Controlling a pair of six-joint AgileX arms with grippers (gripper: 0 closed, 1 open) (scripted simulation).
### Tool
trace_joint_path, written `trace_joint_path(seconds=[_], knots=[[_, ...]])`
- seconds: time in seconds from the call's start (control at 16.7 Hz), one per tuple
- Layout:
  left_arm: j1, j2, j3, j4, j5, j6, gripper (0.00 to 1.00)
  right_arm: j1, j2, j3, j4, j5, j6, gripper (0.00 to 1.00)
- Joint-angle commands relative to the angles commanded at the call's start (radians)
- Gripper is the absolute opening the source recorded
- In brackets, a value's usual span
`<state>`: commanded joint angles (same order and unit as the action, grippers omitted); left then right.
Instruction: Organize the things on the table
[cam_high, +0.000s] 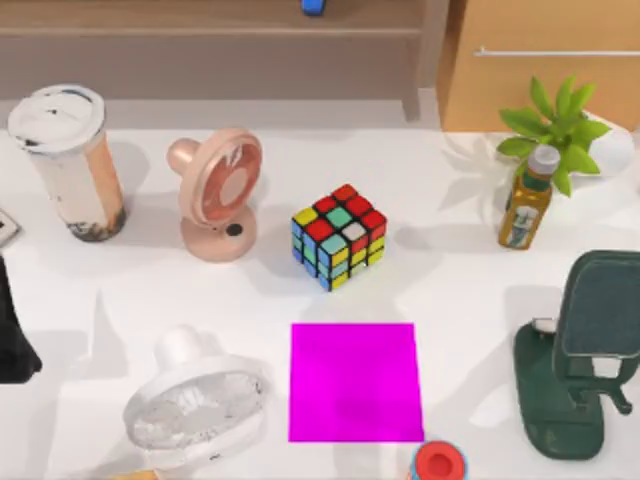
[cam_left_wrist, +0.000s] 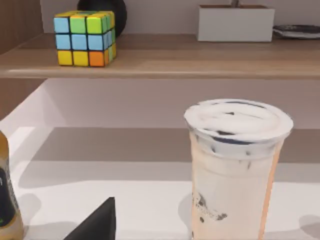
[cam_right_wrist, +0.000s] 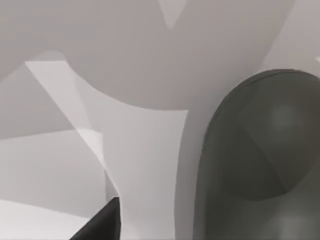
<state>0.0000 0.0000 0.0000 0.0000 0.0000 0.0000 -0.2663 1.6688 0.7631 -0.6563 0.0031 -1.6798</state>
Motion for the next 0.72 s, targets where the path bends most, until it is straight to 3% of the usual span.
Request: trace_joint_path(seconds=[0.12,0.72], knots=[[0.000,0.000,0.000,0.000,0.000,0.000,1.00,0.000,0.000,0.000,0.000,0.000,0.000,1.00],[0.000,0.000,0.000,0.000,0.000,0.000,1.00,0.000,0.000,0.000,0.000,0.000,0.000,0.25]])
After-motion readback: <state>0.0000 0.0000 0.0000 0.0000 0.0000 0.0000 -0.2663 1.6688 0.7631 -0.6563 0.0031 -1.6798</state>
